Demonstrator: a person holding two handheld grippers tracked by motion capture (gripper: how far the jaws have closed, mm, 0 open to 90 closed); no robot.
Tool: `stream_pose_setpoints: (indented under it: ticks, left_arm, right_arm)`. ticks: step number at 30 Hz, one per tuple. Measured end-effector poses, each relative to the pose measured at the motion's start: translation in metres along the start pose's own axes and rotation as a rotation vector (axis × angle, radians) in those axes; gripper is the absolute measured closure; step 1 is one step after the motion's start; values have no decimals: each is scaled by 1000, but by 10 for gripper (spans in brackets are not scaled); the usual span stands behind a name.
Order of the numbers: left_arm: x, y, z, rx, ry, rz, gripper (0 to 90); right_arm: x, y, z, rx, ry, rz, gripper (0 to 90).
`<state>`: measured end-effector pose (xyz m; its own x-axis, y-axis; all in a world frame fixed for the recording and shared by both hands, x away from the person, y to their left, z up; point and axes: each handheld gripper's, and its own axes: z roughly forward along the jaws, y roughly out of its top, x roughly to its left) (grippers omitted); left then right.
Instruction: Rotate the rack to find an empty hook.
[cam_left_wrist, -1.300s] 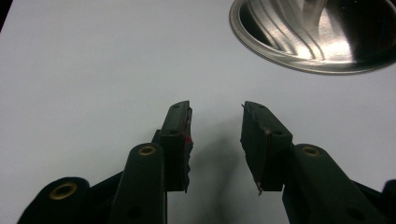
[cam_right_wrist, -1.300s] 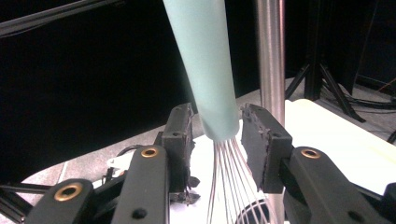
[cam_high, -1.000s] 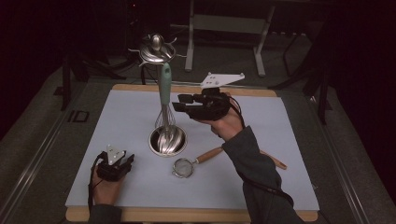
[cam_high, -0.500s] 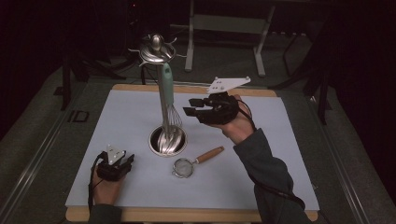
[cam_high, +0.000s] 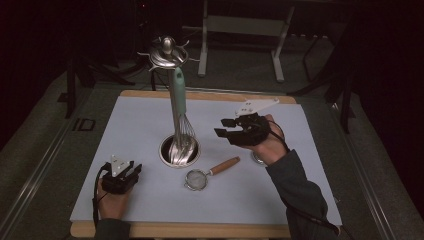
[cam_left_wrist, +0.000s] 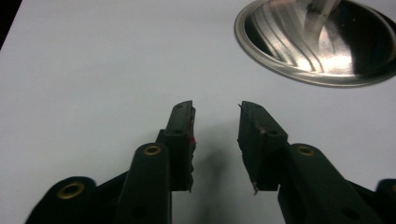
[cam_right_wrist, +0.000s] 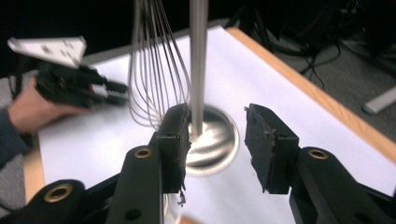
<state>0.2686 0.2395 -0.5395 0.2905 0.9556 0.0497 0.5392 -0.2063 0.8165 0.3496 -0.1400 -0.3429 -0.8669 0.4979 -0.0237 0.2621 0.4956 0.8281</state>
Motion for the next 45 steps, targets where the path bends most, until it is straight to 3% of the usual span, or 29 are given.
stream_pose_setpoints:
  ticks: [5,7,12,16,22,29,32,37,41,45]
  left_arm:
    - [3,3,-6,-38,-20,-31,707]
    - [3,7,-11,-60,0,-38,699]
    - [5,18,-24,-97,-7,-53,687]
    - [5,31,-35,-164,-37,-83,717]
    - [8,58,-50,-281,-110,-108,752]
    - [-3,85,-60,-369,-128,-89,793]
    - [-6,94,-64,-401,-134,-114,839]
    - [-9,113,-75,-489,-142,-160,897]
    - [-15,130,-86,-553,-183,-158,898]
    - [-23,150,-96,-617,-198,-119,899]
  right_arm:
    - [-2,-32,-2,24,-26,30,574]
    - [-4,-45,-1,51,-45,46,570]
    - [-5,-77,1,107,-111,65,562]
    - [-5,-100,5,134,-127,95,558]
    - [-10,-133,7,142,-140,173,556]
    - [-13,-168,4,110,-175,288,546]
    - [-15,-178,6,140,-189,298,546]
    - [-16,-181,4,132,-205,302,544]
    - [-15,-185,4,134,-213,309,541]
    - [-14,-192,5,144,-227,306,539]
